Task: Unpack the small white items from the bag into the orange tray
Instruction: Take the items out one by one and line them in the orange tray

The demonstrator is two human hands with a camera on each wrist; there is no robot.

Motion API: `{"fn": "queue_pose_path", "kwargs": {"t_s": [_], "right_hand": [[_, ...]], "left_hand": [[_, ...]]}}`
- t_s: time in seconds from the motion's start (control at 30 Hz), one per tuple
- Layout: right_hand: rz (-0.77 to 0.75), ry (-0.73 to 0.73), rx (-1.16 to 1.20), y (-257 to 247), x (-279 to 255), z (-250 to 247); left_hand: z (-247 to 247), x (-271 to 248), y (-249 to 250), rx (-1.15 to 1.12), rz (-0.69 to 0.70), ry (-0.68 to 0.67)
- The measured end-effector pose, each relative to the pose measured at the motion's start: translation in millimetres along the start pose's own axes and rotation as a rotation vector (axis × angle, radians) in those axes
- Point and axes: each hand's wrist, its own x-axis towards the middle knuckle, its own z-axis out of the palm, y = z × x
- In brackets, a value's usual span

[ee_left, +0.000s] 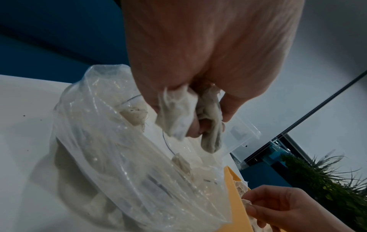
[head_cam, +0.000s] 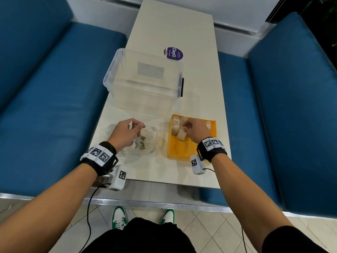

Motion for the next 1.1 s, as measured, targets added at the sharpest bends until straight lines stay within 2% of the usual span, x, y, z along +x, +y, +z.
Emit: {"fn": "queue_pose_path", "kwargs": {"t_s": [0.37,0.67,0.8,0.9,1.0,1.1], "right_hand": [[0.021,0.146,-0.08,-6,4,5],[0.069,0.154,-0.025,-10,4,2],[0.063,0.177,-0.033,-11,2,-3],[0.007,0.235,0.011,-20,-1,-9],[-0.128,0.275,0.13,-45,-5,-16],[-0.306,0.179,0.27,-82,-17,-22]], "left_hand": [[-2,2,0,0.006,-0.012,0.006],[-4,3,2,-0.001,-0.028,-0.009],[-5,4,2,-0.028,-0.098,-0.041],[-6,5,1,-0.083,-0.12,-0.089],[-3,4,2,-0.087,-0.092,-0.126],[2,1,6,-0.096,-0.059,-0.167]]}}
